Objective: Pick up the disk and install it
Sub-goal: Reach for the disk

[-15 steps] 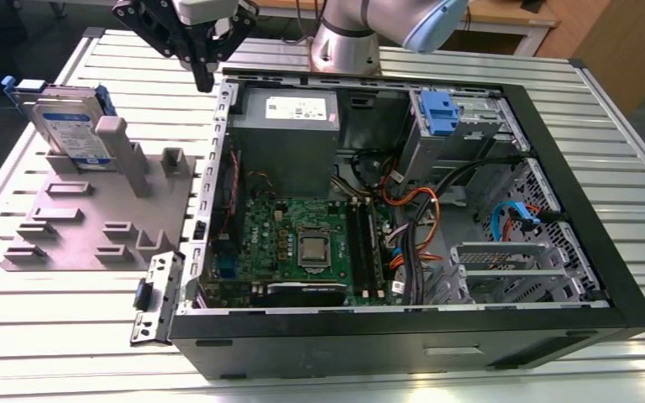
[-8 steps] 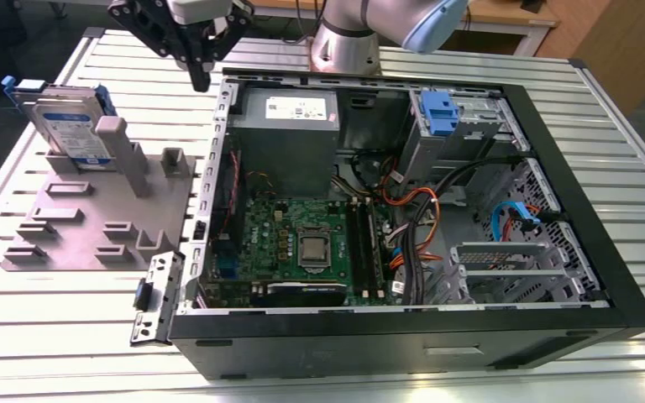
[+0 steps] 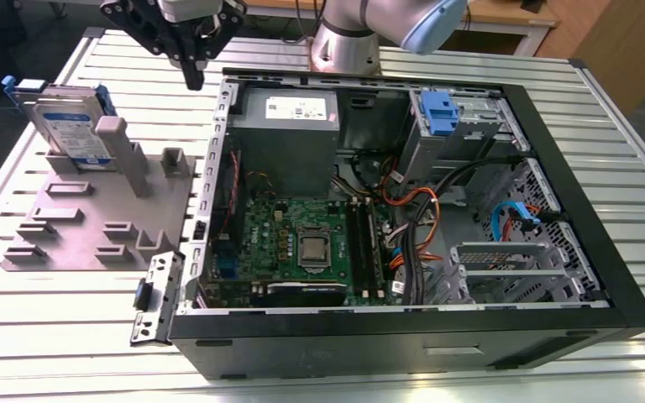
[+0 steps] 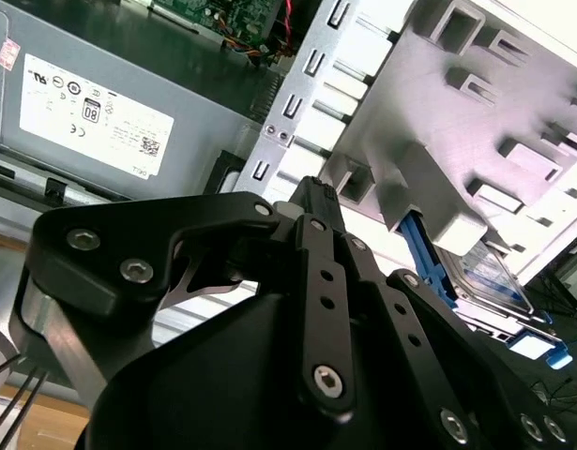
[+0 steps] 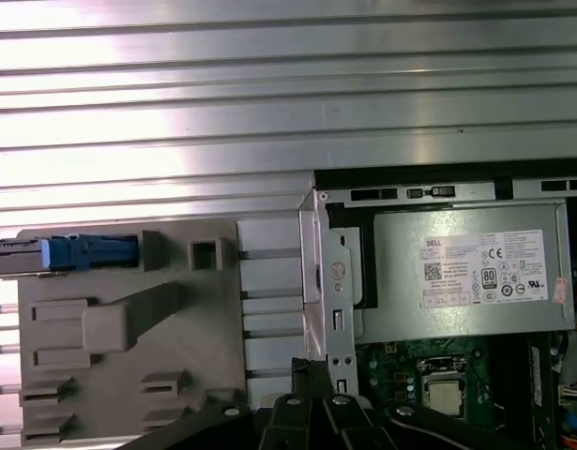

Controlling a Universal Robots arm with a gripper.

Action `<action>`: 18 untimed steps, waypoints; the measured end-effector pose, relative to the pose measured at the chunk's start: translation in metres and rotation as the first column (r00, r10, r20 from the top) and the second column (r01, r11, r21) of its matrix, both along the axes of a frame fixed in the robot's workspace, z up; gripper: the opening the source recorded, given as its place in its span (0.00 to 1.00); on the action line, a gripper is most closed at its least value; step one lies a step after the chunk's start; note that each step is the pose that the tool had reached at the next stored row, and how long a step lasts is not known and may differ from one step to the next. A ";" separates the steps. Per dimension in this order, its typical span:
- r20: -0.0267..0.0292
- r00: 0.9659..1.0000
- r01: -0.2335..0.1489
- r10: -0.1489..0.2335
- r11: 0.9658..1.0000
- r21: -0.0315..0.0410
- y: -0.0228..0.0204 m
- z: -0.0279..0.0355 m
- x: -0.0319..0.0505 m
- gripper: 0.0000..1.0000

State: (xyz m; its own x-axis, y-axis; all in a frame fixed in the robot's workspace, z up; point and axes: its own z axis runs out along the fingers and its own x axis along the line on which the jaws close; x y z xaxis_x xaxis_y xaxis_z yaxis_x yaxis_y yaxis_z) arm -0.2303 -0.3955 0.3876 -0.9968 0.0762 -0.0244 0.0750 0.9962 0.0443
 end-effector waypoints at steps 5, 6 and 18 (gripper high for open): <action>0.000 1.000 0.000 0.000 1.000 0.000 0.0014 -0.0005 -0.0076 0.11; 0.000 1.000 0.000 0.000 1.000 0.000 0.0020 -0.0005 -0.0085 0.11; 0.000 1.000 0.000 0.000 1.000 0.000 0.0091 -0.0011 -0.0117 0.11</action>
State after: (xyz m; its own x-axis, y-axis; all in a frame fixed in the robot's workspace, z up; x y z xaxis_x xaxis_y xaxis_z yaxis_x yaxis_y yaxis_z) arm -0.2420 -0.3864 0.3865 -0.9968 0.0762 -0.0245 0.0751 0.9962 0.0444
